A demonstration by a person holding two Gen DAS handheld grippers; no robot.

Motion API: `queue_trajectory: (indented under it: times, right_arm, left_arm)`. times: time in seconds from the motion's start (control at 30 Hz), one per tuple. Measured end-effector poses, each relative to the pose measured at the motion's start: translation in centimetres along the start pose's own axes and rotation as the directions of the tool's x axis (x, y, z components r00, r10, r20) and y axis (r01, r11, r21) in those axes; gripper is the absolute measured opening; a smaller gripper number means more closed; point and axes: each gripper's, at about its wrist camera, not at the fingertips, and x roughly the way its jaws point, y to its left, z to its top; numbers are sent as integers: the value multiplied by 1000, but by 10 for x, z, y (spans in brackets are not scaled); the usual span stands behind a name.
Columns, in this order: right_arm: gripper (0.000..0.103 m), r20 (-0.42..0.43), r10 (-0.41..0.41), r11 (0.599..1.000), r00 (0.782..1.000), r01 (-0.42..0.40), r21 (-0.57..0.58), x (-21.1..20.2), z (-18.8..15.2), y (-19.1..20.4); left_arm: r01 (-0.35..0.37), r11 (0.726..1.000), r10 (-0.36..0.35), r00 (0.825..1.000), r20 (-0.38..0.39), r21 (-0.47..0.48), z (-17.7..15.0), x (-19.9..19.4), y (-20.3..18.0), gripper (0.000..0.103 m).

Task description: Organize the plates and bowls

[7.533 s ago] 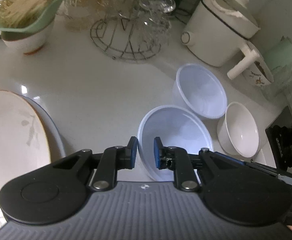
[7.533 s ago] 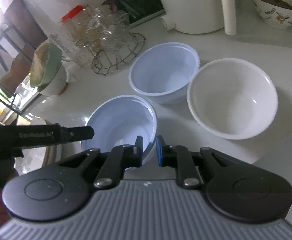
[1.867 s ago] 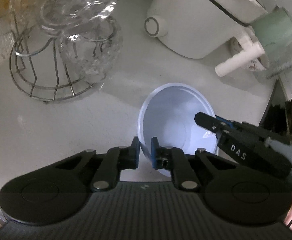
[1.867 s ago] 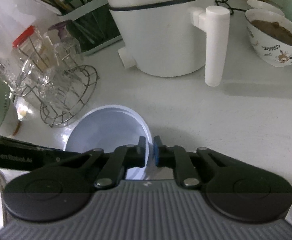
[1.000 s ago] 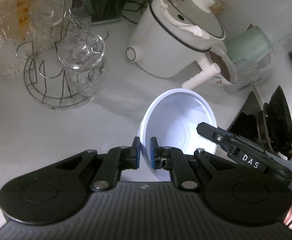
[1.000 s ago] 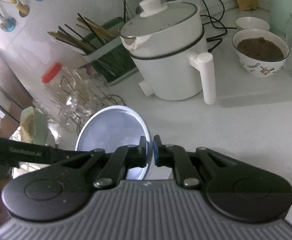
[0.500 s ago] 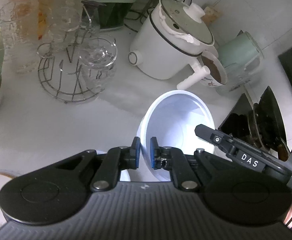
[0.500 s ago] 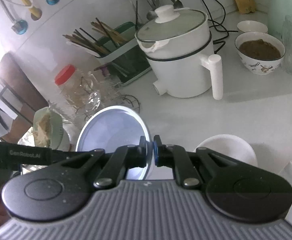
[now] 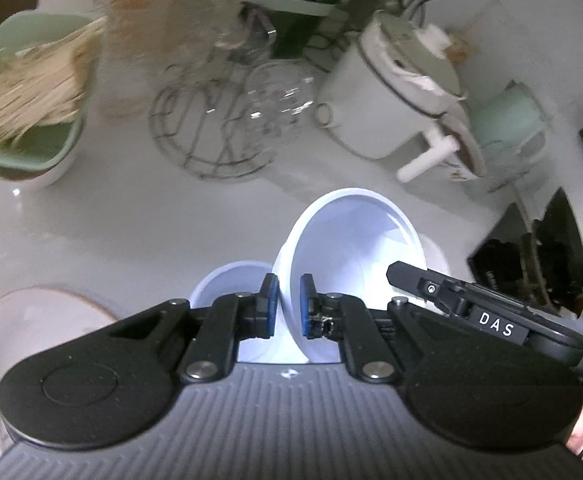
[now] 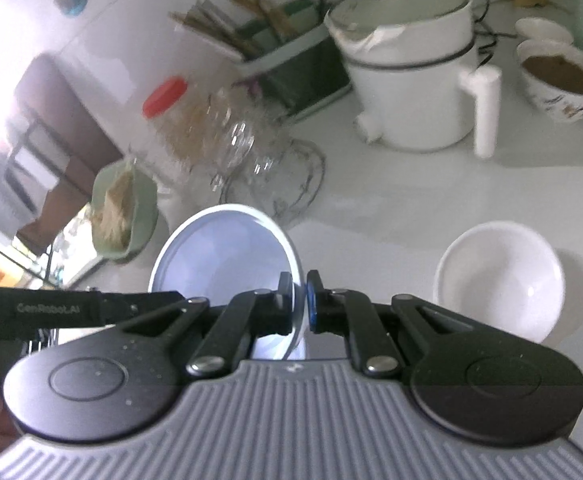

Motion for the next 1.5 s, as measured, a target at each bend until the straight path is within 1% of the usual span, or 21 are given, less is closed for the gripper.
queue_trajectory:
  times: [0.13,0.23,0.37,0.5,0.6,0.77,0.8,0.83,0.87,0.9,1.17,1.33,1.5]
  right_arm:
    - [10,-69,19,1000,997,-19,-9,23,-10,7]
    - [10,-109,25,999,994,-28,-24,37,-16,13]
    - [11,-151,18,999,988,-23,-33,51,-24,17]
    - [11,-170,2,1000,985,-7,-28,59,-27,14]
    - [12,-178,7,1000,984,-12,-27,63,-28,11]
    - [12,-179,2,999,984,-11,-48,64,-26,10]
    - [14,-176,-1,999,984,-9,-53,63,-26,11]
    - [18,-170,-9,998,985,-1,-61,61,-25,13]
    - [29,-162,-17,998,987,6,-68,59,-24,14]
    - [40,-151,-21,997,988,10,-73,55,-23,16]
    - [41,-57,-12,995,998,6,-97,19,-18,29]
    - [41,1,2,993,1000,-2,-121,-7,-16,38]
    - [41,62,10,989,998,-1,-146,-30,-17,47]
  left_arm:
    - [-55,998,55,998,-6,-25,-8,4,16,12]
    - [-95,994,93,995,-40,-50,-12,11,28,12]
    - [-122,991,118,991,-60,-55,-13,22,38,12]
    - [-118,990,113,992,-64,-77,-13,31,43,12]
    - [-138,988,135,990,-45,-74,-14,34,43,12]
    - [-148,986,146,989,-33,-75,-15,33,40,13]
    - [-158,985,156,987,-28,-69,-14,31,38,14]
    - [-165,984,165,986,-19,-65,-15,27,38,20]
    - [-170,983,170,985,-7,-66,-15,23,38,25]
    - [-173,982,173,985,5,-70,-16,17,38,26]
    - [-170,984,175,979,102,-58,-16,-24,26,26]
    - [-152,988,152,974,167,-15,-19,-49,6,26]
    - [-129,991,121,971,207,22,-27,-65,-9,27]
